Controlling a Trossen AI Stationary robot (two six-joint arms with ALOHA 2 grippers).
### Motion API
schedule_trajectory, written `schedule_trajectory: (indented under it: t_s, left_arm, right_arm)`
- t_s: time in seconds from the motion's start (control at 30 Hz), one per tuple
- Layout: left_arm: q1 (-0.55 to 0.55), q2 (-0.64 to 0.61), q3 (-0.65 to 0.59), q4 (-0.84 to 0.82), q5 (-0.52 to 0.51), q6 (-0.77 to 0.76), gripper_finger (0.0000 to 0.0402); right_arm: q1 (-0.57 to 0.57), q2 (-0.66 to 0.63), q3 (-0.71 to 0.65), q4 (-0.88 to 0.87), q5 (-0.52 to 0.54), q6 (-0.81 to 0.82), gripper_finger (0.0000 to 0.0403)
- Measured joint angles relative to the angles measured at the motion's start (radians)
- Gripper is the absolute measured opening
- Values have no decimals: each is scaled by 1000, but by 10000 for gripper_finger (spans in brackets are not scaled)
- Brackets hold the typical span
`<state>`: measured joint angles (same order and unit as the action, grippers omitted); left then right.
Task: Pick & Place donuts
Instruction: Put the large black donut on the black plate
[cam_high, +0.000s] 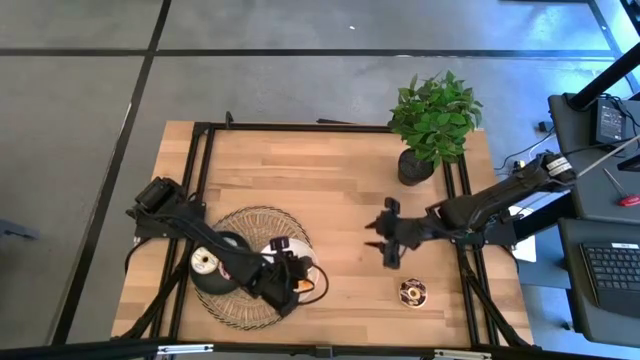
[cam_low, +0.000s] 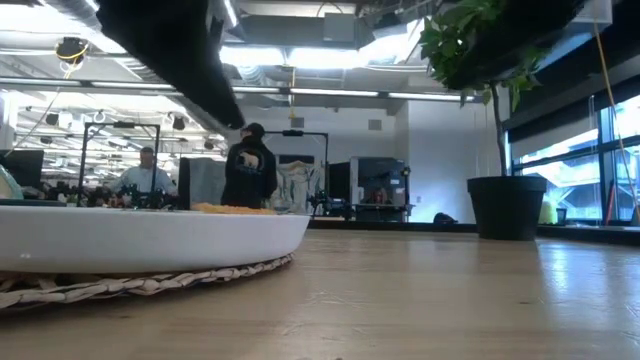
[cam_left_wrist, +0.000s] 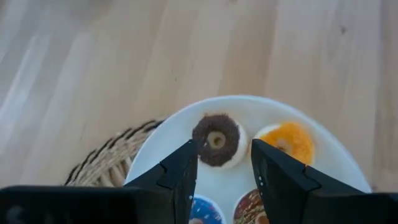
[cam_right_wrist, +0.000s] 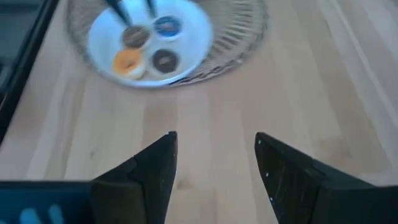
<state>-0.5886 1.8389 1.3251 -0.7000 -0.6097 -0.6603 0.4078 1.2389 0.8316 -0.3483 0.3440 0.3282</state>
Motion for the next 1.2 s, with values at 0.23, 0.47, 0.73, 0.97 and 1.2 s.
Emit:
schedule_trajectory:
  t_s: [0.23,0.47,0.73,0.97,1.2]
  left_arm:
    - [7,0,0,275,76,159,146]
    - [11,0,0,518,191,357,145]
    - [32,1,0,529,190,360,144]
    - [51,1,-1,533,205,359,148]
    - [55,1,-1,532,208,359,146]
  right_arm:
    - [187,36,47,-176,71,143,217]
    - [351,94,13,-300,17,518,217]
    - [481,177,11,-409,-157,833,216]
    - [507,267,11,-416,-181,876,216]
    - [472,357,12,-413,-218,841,216]
